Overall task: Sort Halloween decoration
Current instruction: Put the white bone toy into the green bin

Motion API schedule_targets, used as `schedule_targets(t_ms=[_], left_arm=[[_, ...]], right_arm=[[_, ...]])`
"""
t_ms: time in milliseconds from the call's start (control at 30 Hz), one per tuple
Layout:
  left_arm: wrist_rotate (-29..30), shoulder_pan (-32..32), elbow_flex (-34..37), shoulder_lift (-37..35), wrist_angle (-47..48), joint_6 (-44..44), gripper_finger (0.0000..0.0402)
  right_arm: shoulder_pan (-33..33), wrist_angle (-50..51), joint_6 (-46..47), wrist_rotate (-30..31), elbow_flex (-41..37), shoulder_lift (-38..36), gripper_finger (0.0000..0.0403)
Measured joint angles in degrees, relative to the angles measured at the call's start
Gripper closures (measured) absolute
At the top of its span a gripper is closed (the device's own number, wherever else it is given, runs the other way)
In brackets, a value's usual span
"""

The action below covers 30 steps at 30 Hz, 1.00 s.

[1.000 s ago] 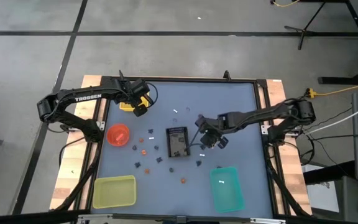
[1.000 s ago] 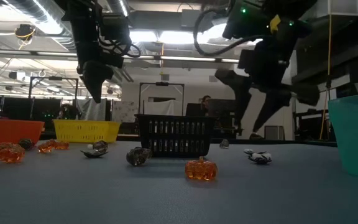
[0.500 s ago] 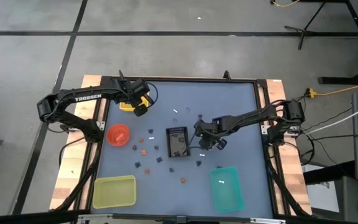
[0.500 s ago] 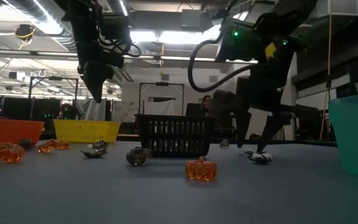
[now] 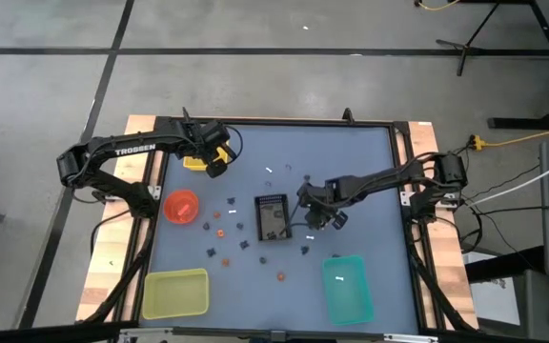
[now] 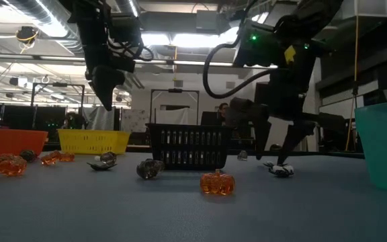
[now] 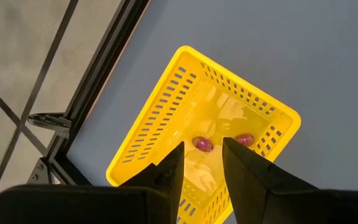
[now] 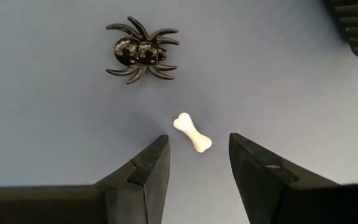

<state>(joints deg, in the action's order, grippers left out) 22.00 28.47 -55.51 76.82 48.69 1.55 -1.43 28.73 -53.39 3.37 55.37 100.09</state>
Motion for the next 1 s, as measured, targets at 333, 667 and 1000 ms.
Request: schedule_targets(t_ms=[333, 667, 1000], left_arm=[[0.0, 0.0, 0.0, 0.0, 0.0, 0.0, 0.0308], [0.0, 0.0, 0.0, 0.0, 0.0, 0.0, 0.0308], [0.0, 0.0, 0.0, 0.0, 0.1, 0.0, 0.0308]], right_arm=[[0.1, 0.2, 0.0, -1.5, 0.0, 0.0, 0.0242], [0.0, 1.1, 0.2, -2.2, -0.1, 0.1, 0.0335], [-0.1, 0.7, 0.4, -2.3, -0.1, 0.1, 0.0373]])
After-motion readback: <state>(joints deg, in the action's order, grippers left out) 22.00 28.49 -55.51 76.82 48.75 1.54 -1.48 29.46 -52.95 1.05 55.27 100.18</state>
